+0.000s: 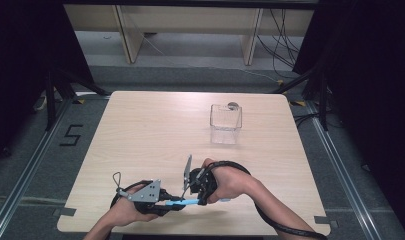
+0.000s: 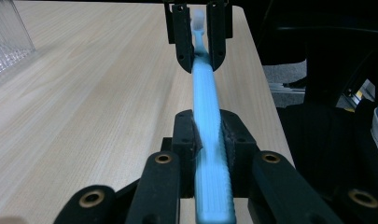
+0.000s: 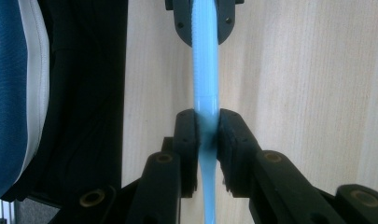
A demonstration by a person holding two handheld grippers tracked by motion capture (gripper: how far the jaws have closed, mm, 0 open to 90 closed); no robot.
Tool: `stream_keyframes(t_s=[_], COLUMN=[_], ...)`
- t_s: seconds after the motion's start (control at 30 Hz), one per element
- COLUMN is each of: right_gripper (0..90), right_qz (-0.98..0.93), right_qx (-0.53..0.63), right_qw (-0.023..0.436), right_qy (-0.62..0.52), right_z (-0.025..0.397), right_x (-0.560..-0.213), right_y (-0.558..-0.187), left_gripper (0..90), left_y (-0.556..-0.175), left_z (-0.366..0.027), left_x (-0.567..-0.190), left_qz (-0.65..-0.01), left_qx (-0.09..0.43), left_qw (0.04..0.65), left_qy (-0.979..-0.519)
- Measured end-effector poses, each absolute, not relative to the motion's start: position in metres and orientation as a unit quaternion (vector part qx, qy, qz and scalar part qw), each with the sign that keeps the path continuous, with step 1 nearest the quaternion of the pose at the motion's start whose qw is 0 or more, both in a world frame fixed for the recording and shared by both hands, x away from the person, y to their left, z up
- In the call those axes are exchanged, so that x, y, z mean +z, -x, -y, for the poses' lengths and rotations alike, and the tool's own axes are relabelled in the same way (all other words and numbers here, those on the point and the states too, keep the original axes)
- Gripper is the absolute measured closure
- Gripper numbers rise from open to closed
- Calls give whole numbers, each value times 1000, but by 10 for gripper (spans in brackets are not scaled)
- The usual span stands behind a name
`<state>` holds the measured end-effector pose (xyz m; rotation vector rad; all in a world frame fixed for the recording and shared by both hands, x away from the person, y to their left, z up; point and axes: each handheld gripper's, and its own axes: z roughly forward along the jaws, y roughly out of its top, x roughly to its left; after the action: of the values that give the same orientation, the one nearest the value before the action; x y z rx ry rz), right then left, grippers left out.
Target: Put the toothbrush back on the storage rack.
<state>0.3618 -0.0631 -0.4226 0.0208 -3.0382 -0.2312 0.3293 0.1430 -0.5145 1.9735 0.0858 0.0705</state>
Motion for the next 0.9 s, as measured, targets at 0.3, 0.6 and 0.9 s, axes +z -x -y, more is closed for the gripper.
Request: stream_keyframes(t_s=[0.3,0.6,0.9], right_gripper=[663,582,551], right_qz=[994,973,925], right_qx=[-107,-194,-328], right_qw=[22,-19,-61], right_qy=[26,123,182], right_z=[68,91,124], right_x=[-414,-383,-382], right_y=[-367,-358,-335], left_gripper=[776,777,777], left_y=[-331,-337,-340], left_z=[-144,-149,-156], left_x=[-517,-515,-512], left_qz=[-52,-81,-130], left_qx=[48,78,105], left_qw=[558,579,605], left_qy=[-827,-807,-778])
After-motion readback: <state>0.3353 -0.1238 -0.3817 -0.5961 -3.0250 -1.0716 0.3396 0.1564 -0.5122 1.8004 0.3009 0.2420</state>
